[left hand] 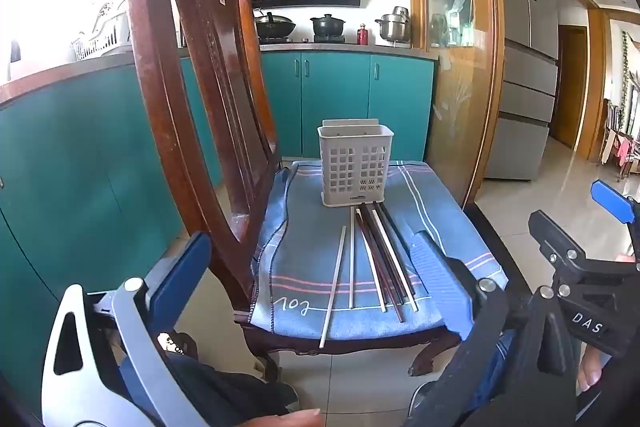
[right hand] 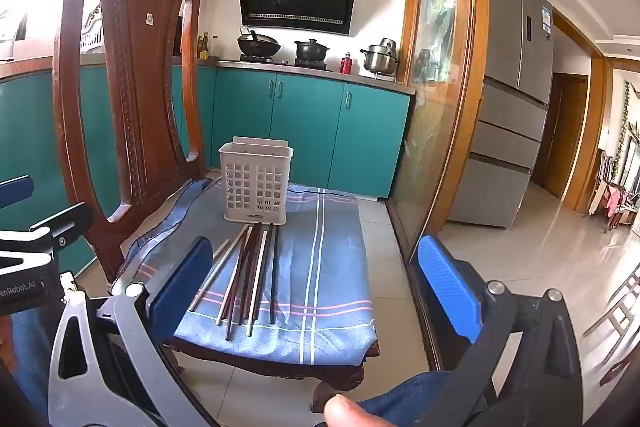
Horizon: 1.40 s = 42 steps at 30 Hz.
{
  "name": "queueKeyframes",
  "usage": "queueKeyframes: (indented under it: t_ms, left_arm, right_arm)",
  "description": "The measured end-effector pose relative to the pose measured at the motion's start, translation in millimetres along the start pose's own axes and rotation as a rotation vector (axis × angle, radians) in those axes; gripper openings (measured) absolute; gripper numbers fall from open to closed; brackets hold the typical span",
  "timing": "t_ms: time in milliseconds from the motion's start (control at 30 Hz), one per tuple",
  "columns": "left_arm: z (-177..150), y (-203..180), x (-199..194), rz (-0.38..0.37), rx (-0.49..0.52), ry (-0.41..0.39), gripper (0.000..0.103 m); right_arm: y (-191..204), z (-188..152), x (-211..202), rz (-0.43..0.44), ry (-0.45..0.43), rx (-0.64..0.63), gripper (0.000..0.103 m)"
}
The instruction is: Organize utensils
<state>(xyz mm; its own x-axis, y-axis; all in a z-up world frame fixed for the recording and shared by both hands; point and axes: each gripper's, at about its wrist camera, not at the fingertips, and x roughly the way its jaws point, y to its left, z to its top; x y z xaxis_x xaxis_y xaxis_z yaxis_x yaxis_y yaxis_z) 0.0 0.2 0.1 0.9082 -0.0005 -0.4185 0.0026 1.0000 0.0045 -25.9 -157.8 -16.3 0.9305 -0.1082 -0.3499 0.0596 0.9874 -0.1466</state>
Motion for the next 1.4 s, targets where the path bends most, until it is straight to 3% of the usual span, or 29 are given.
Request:
queueKeyframes:
  t_ms: [1400]
  left_arm:
    - [1,-10,-2,-0.002,0.034,0.008,0.099]
  right_arm:
    - [-1,1,-11,0.021,-0.033,0.021,0.101]
